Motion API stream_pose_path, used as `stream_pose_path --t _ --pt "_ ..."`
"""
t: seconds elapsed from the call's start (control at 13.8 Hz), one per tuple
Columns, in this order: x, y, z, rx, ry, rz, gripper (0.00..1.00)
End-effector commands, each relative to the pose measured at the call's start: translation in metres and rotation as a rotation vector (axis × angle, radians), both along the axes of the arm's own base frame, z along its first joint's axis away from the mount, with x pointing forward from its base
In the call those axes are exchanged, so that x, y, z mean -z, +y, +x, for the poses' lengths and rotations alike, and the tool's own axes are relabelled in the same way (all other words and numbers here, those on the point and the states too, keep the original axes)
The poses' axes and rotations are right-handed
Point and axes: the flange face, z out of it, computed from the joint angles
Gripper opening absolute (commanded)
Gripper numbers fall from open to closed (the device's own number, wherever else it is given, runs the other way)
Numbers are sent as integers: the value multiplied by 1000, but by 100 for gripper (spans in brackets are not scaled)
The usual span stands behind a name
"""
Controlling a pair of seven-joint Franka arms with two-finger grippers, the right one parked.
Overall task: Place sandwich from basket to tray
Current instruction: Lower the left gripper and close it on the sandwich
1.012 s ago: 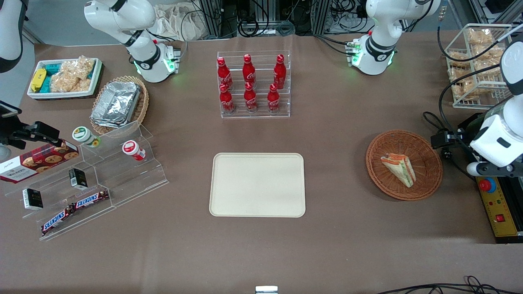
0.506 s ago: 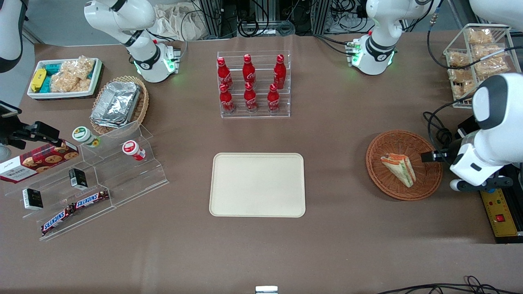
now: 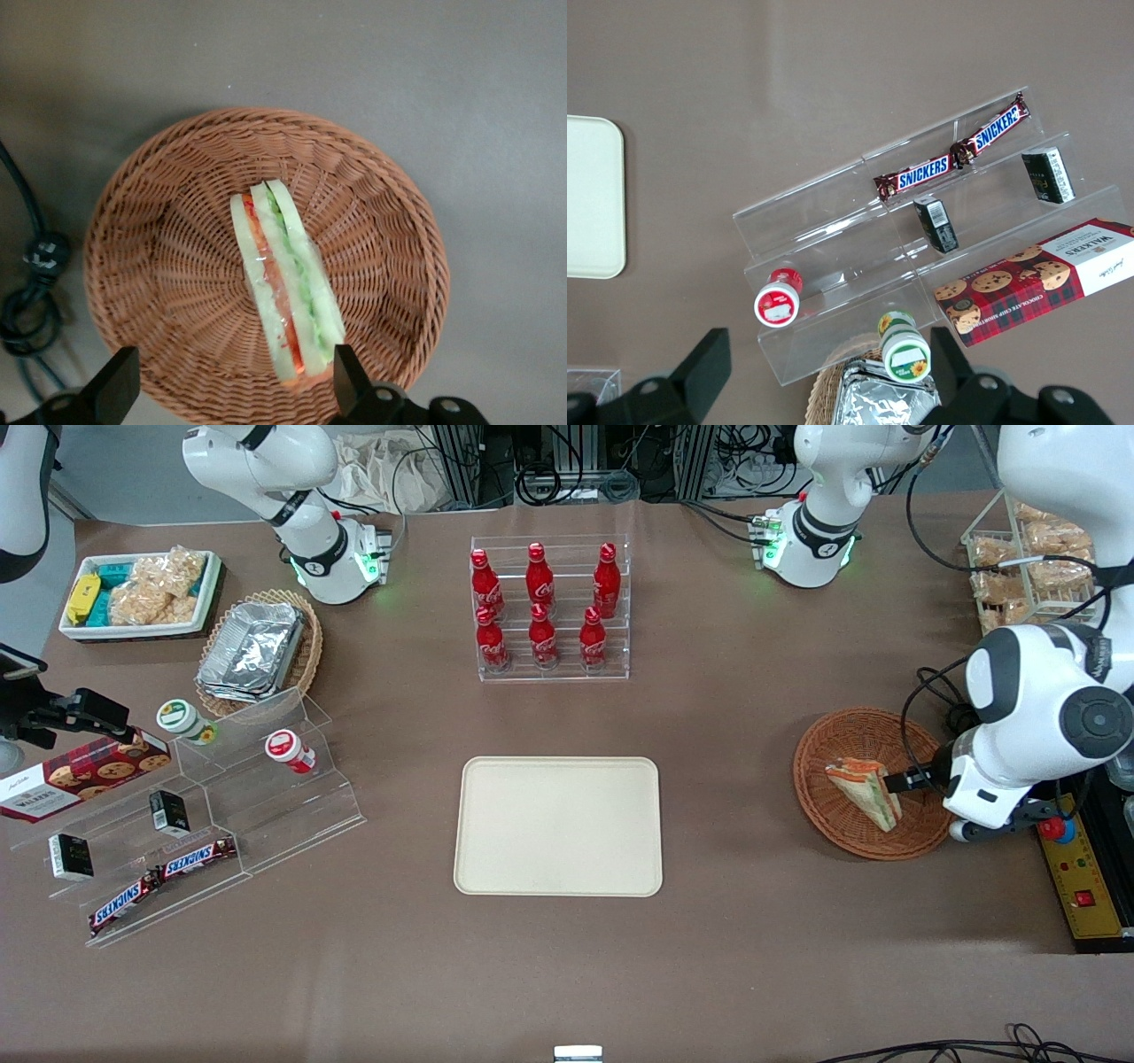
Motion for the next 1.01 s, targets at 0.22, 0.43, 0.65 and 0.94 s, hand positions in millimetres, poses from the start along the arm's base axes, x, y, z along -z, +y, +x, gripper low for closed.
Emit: stream_pose_path --t 0.22,0.43,0.65,0.94 --pt "49 -6 -3 -251 -76 4 98" --pt "72 -11 -15 -238 -69 6 98" --pt "88 -11 -28 -236 -94 -2 98" --pt "77 -9 -25 -239 -79 4 43"
